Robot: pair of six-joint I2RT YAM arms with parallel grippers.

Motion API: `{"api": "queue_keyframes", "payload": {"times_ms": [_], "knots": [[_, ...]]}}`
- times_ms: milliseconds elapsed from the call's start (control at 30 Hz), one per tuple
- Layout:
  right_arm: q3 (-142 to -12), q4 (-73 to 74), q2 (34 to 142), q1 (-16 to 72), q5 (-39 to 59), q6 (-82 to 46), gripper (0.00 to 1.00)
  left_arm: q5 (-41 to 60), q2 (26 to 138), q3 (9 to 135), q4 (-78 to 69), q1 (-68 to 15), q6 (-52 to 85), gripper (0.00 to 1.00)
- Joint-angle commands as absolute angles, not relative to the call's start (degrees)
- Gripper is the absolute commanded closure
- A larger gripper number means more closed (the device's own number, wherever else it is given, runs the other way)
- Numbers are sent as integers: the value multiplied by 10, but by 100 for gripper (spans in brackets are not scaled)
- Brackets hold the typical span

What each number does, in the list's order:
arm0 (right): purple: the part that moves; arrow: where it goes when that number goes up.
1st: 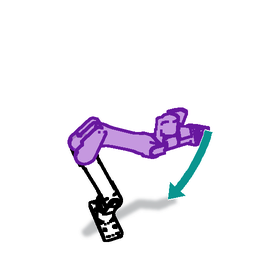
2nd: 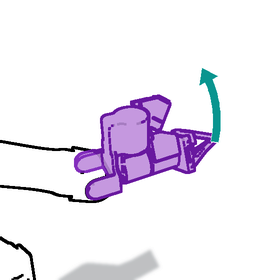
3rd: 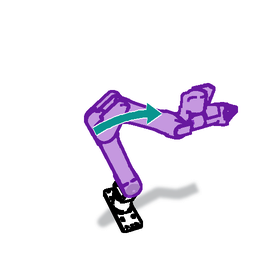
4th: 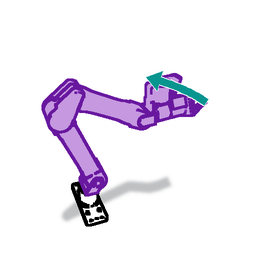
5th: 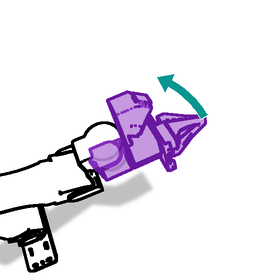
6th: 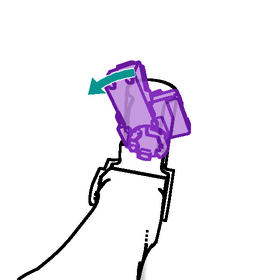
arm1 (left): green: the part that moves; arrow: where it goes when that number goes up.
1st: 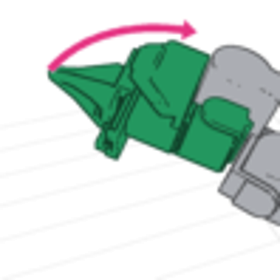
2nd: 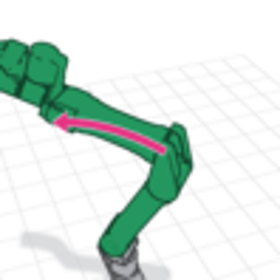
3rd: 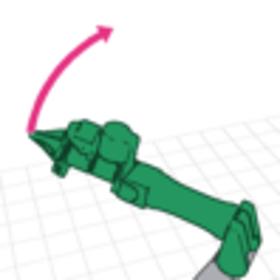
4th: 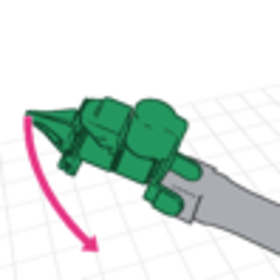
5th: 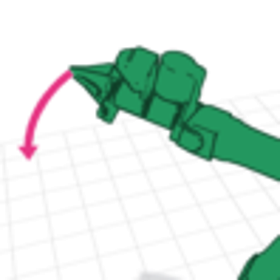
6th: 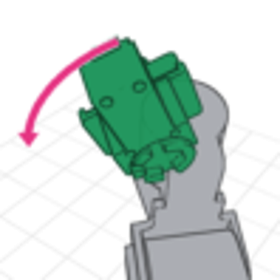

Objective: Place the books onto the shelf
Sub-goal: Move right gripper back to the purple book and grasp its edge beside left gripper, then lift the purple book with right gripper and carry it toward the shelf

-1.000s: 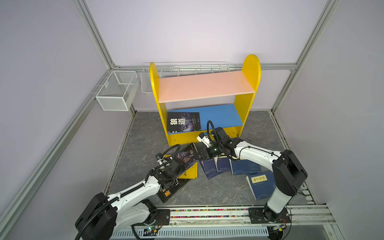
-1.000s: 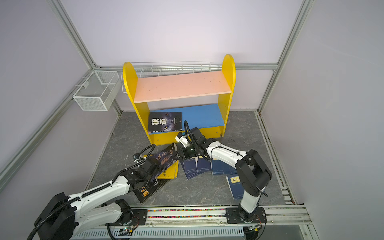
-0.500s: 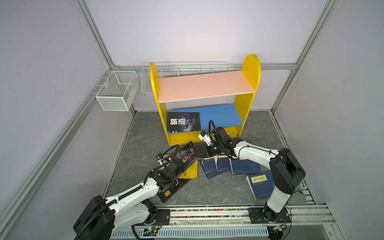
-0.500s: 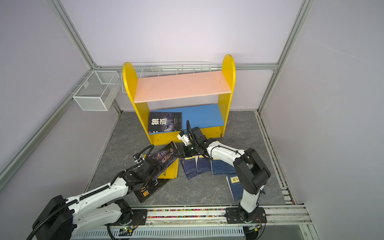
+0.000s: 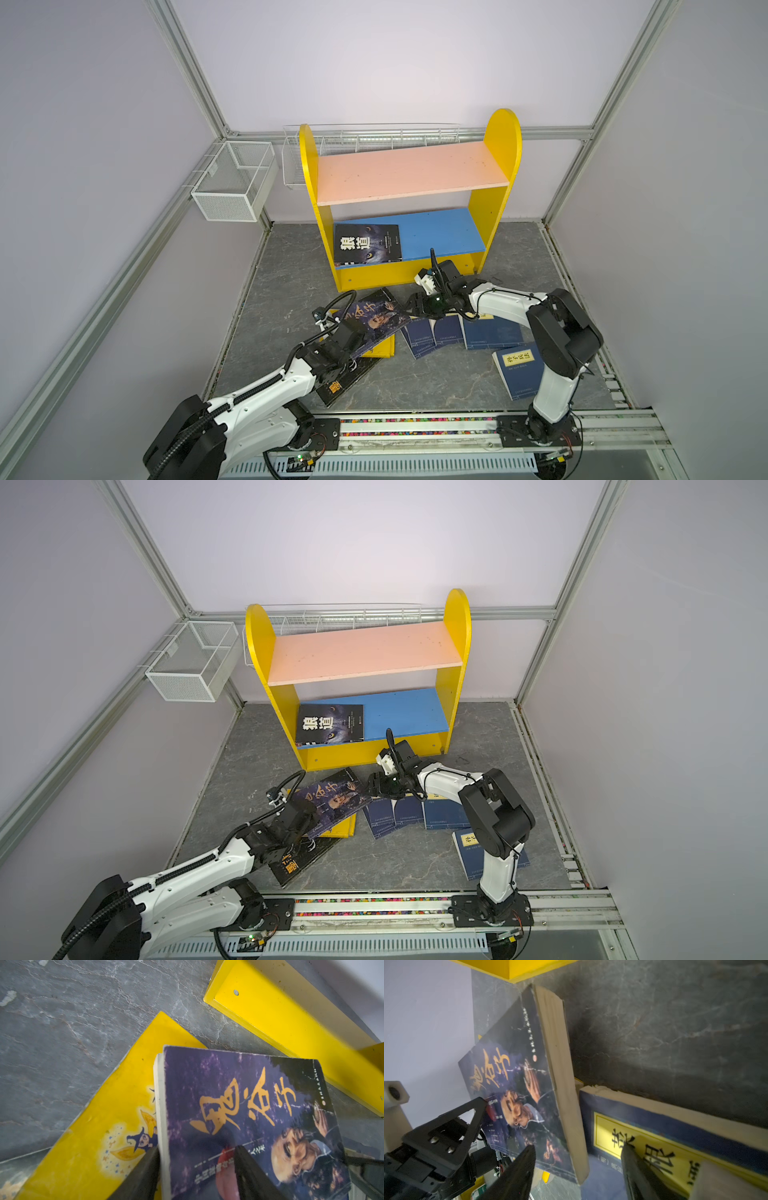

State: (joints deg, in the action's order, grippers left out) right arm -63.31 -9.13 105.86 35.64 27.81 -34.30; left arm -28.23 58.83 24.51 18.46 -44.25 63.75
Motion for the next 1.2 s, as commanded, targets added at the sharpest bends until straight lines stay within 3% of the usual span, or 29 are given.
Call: {"api": "queue_keyframes", "payload": {"times_ms": [0,267,533,833,1000,1167], "knots": [[-630,-102,1075,355,269,-356,31,-283,589,240,182,-442,637,42],[-637,-57,1122,355,355,-375,35,-280,609,247,186,-442,635,43],[-620,41,1098,355,416,-408,39,-271,642,250,176,-443,634,44],[-604,103,1048,361,453,-411,56,-268,649,254,173,-443,630,44],[-603,82,1030,362,434,-388,77,-269,644,249,171,-443,631,44],[-594,83,1014,362,434,-379,85,-277,627,242,181,-442,643,41]]}}
